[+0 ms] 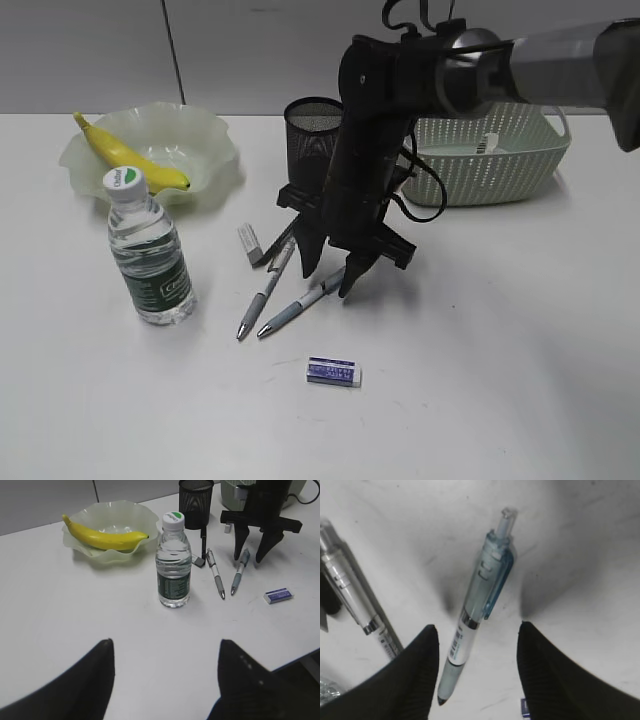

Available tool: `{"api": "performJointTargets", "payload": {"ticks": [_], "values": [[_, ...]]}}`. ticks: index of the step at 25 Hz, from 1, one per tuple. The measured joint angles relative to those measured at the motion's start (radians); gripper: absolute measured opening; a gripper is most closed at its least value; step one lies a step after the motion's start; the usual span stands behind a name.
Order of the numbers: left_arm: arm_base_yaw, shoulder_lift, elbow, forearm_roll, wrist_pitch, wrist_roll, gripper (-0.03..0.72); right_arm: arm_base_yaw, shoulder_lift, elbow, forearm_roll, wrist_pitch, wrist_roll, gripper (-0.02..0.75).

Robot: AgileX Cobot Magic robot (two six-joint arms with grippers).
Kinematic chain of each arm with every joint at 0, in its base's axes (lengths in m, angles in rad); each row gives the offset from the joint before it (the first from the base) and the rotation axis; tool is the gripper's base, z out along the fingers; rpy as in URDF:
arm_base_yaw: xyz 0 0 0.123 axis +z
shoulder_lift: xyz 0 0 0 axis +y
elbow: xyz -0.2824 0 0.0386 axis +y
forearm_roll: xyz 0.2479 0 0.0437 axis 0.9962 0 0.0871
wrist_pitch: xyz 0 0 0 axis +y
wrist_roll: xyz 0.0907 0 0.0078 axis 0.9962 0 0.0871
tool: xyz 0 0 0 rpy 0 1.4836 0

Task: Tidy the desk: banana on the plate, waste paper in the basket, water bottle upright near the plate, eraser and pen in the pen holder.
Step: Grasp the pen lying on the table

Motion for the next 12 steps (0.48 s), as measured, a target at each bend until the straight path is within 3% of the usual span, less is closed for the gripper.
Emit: {"api": "performJointTargets", "payload": {"ticks": [7,9,12], "values": [[0.000,0.000,0.000,0.002,0.000,0.000,0.482,0.000,0.041,-0.001,0.012,-0.016,0.004,0.393],[0.000,0.000,0.000,0.002,0.000,0.000,0.482,0.000,0.046,-0.002,0.024,-0.012,0.004,0.341],[0.000,0.000,0.000,0.003,0.000,0.000,0.482,0.000,0.051,-0.008,0.042,-0.019,0.001,0.190]]}}
